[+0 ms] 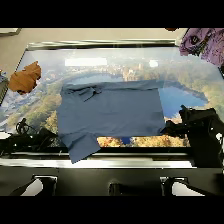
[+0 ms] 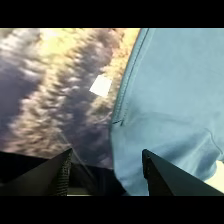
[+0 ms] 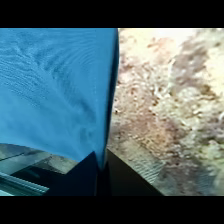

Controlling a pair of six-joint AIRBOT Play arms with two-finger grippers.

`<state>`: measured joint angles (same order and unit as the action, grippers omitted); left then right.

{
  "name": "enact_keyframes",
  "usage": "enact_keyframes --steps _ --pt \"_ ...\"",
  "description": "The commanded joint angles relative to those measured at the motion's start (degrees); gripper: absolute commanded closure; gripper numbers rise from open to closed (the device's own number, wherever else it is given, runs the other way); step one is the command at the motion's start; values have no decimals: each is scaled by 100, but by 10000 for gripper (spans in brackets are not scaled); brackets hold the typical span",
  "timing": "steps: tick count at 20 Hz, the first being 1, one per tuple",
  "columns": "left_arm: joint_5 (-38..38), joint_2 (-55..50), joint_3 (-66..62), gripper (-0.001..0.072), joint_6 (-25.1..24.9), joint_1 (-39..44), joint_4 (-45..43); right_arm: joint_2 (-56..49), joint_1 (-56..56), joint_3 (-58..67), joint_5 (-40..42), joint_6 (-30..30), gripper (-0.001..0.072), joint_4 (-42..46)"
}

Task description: Fold the clothes and pants, and hang the long-sleeved shirts on hangers.

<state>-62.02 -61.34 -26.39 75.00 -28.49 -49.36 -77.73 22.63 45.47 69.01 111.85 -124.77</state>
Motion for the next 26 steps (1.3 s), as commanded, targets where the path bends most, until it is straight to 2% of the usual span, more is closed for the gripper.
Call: enact_keyframes --steps 1,5,7,8,10,14,17,19,22,26 --pt "433 -122 140 199 -160 195 374 208 -4 4 -9 -22 683 -44" --pt "918 -466 140 207 -177 527 772 297 -4 4 31 -28 683 -50" --pt "1222 -662 138 259 -173 763 859 297 -4 4 87 -26 683 -55" --pt "1325 -743 133 371 -175 852 918 297 -4 4 142 -26 684 -55" --pt "1362 -776 50 688 -179 935 955 297 -4 4 232 -28 684 -74" --pt "1038 -664 -693 694 -212 992 957 413 -11 175 219 -20 686 -627" --pt "756 -645 -1952 694 -39 1086 944 507 -461 1145 -50 -33 686 -745" --pt "625 -645 -3150 695 199 1158 802 505 -940 2258 -358 -442 686 -422" --pt "271 -645 -5346 695 647 1178 -46 507 -1322 4358 -643 -1078 686 247" --pt "-745 -564 -8411 696 1447 1180 -1716 557 -1325 7291 -160 -1705 686 697"
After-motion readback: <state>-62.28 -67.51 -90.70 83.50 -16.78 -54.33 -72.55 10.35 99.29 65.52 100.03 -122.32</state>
